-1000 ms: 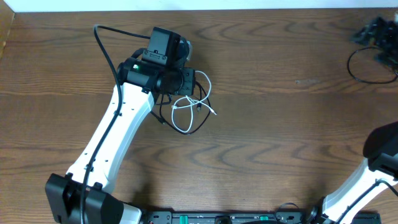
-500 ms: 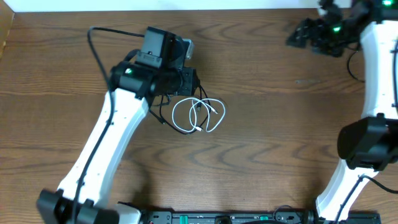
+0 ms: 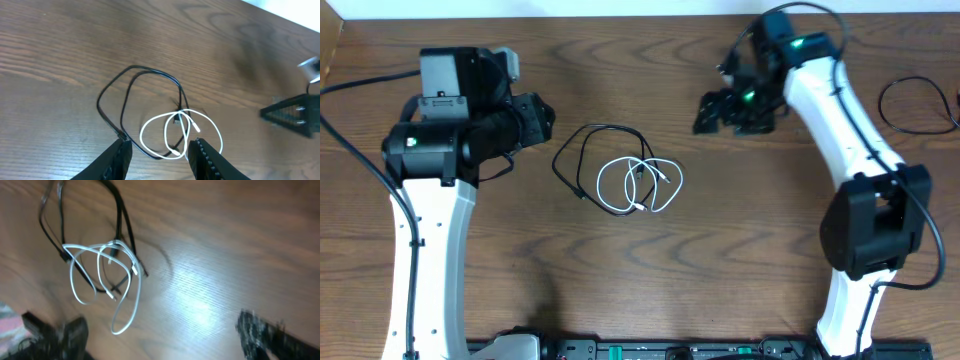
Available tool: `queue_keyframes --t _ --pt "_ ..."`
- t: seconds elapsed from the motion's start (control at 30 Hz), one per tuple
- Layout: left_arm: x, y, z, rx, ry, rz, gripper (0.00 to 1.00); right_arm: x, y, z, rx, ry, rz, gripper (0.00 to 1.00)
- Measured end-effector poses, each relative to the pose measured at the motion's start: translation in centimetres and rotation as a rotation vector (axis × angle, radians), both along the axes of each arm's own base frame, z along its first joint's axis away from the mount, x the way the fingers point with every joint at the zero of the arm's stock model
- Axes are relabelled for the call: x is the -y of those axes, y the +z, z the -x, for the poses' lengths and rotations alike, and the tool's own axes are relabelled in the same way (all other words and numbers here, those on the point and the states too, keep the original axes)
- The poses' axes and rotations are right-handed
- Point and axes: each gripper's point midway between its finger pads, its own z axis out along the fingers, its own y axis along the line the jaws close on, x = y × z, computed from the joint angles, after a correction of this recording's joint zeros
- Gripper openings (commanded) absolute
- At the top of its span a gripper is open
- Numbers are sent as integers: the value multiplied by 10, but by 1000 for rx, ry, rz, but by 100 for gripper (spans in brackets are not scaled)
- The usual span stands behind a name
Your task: Untangle cables
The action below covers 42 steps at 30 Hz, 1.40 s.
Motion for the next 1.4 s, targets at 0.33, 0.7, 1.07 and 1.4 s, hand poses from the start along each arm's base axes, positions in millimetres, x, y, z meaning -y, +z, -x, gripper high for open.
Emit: queue_keyframes --t 0.33,0.7,1.07,1.4 --pt "-2 0 0 -1 6 1 42 -63 -54 21 -21 -18 -44 79" --pt "-2 0 0 0 6 1 43 -105 -74 42 18 44 -77 73" --pt "-2 0 0 0 6 1 43 -133 -78 39 204 172 -24 70" --pt "-2 -1 0 -2 6 1 43 -149 -82 26 377 237 60 57"
